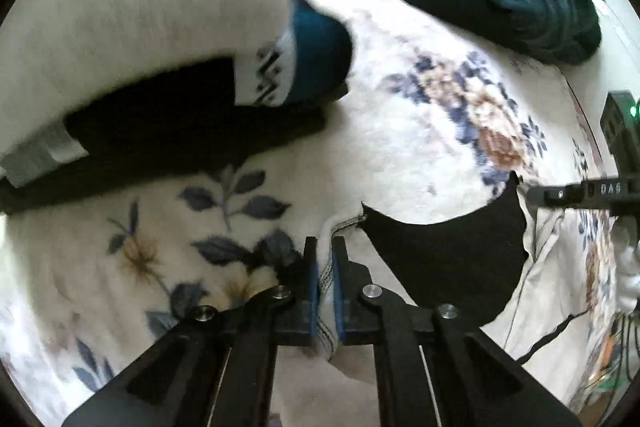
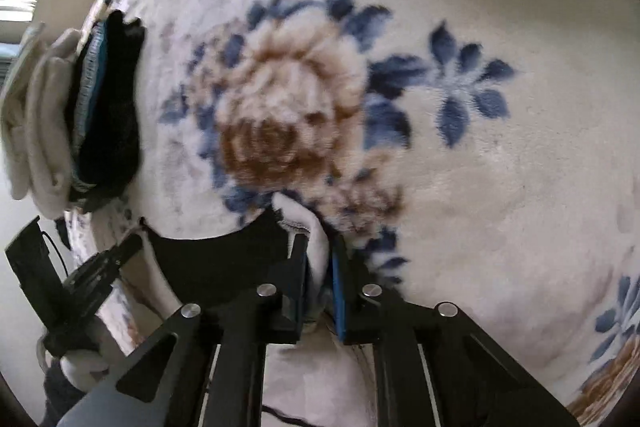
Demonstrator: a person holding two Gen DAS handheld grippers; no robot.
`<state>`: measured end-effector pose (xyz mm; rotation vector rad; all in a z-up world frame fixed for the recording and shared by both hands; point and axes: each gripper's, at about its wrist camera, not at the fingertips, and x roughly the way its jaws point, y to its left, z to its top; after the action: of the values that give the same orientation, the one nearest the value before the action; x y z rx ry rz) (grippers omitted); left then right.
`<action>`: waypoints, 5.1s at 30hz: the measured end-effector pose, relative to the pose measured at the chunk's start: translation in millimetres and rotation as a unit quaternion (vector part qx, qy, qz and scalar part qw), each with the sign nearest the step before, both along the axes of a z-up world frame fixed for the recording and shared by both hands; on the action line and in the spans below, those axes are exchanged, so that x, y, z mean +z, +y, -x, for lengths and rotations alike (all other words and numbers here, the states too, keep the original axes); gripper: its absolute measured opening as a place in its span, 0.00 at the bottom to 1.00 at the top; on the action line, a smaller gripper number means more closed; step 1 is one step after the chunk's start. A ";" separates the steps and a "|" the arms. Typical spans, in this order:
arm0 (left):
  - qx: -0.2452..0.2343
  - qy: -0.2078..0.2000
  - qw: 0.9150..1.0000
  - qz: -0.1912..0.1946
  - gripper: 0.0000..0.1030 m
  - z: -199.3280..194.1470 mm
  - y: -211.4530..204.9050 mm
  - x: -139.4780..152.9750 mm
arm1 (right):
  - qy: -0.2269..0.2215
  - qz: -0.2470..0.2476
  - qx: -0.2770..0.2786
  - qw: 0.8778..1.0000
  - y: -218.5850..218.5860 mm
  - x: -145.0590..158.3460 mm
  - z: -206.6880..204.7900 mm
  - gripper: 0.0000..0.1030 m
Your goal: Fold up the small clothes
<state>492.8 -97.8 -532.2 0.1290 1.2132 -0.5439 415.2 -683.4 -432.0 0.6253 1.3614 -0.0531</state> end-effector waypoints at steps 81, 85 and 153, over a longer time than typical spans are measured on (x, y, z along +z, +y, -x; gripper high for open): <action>0.261 0.190 0.931 0.167 0.04 195.9 91.6 32.4 | 0.073 -0.134 -0.129 0.980 41.3 22.2 279.5 0.07; 0.268 0.195 0.928 0.168 0.04 205.3 109.4 47.3 | 0.078 -0.122 -0.118 0.982 33.9 37.0 277.6 0.07; 0.155 0.137 0.960 0.188 0.26 145.9 82.2 -16.4 | -0.025 -0.121 -0.045 0.991 22.0 -16.7 215.1 0.25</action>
<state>346.9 -15.5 -548.6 -0.4681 1.3443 -0.5162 200.1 -661.4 -448.7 0.8856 1.3010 0.0551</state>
